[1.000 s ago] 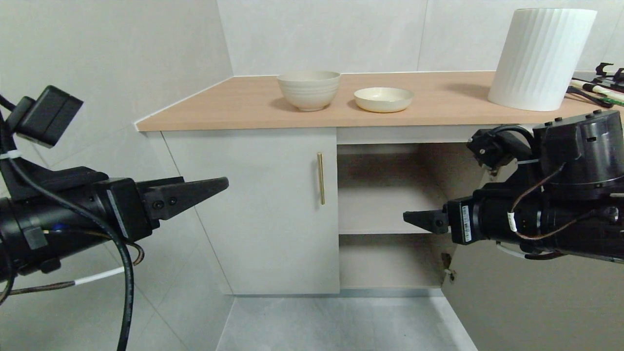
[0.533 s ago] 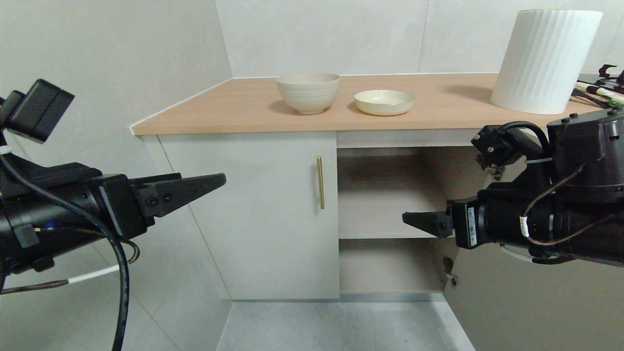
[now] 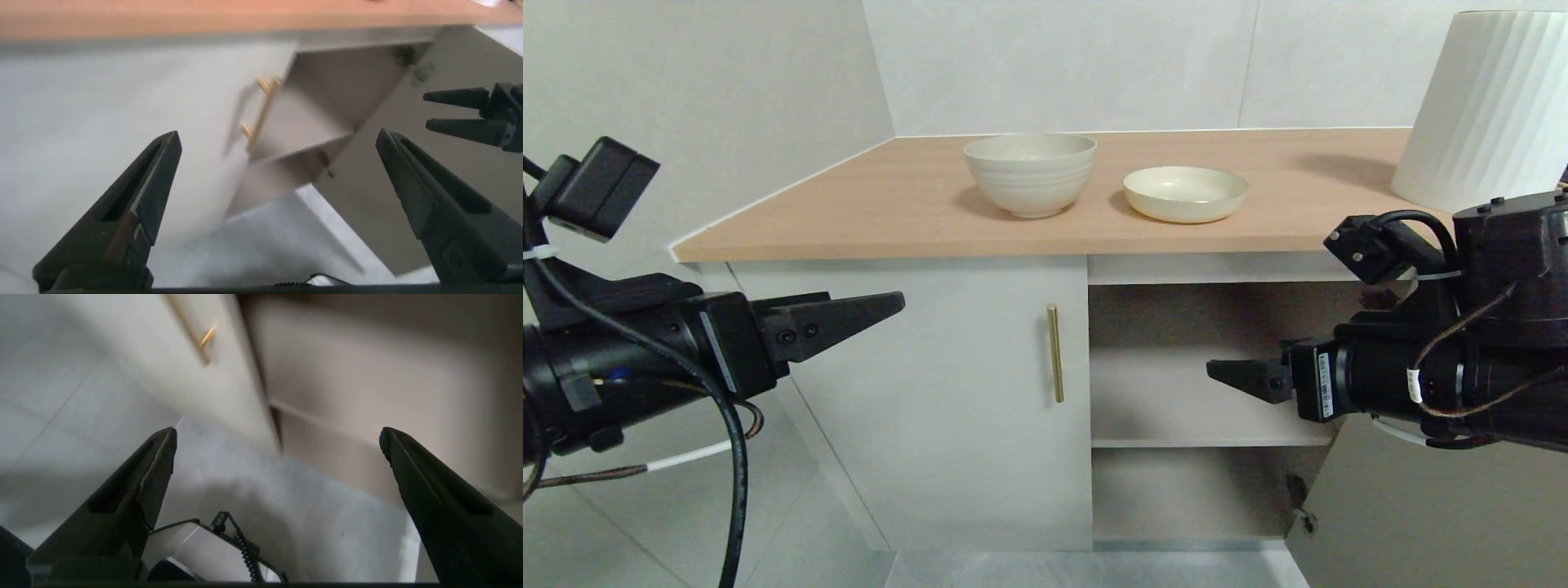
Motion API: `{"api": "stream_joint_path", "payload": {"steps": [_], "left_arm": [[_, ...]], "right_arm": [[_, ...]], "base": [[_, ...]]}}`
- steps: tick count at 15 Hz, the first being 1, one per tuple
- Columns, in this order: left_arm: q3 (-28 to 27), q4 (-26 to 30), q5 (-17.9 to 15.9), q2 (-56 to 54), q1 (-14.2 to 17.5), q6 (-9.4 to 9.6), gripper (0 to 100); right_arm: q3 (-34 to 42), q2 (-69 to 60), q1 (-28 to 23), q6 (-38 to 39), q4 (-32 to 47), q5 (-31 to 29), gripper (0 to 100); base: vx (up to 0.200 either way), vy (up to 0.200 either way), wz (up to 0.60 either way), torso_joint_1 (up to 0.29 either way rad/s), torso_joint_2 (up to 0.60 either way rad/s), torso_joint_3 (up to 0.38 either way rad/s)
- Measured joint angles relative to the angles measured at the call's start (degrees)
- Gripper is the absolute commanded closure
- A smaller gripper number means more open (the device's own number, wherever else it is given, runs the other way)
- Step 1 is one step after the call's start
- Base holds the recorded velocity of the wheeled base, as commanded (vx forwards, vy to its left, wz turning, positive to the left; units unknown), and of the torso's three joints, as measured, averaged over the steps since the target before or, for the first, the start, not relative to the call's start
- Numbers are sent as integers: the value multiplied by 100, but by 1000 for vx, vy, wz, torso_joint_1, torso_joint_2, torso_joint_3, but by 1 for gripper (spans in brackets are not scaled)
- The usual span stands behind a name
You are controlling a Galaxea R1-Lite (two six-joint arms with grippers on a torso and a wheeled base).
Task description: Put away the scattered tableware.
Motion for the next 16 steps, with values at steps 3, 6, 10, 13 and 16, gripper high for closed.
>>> {"api": "stream_joint_path", "payload": {"steps": [3, 6, 10, 13, 16], "left_arm": [[0, -10, -7, 9, 0, -2, 0], [5, -18, -13, 5, 1, -2, 0], [22, -10, -16, 11, 1, 0, 0], [24, -18, -18, 18, 1, -2, 0], [24, -27, -24, 33, -5, 0, 0]], "right_arm": [[6, -1, 0, -1, -65, 0, 0], [17, -1, 5, -1, -71, -4, 0], [17, -9, 0, -1, -62, -17, 0], [17, -12, 5, -94, -82, -15, 0], [33, -10, 0, -105, -87, -17, 0]], "base": [[67, 0, 0, 1, -1, 2], [0, 0, 0, 0, 0, 0], [0, 0, 0, 9, -53, -46], [0, 0, 0, 87, -242, -264], [0, 0, 0, 129, -520, -310]]}}
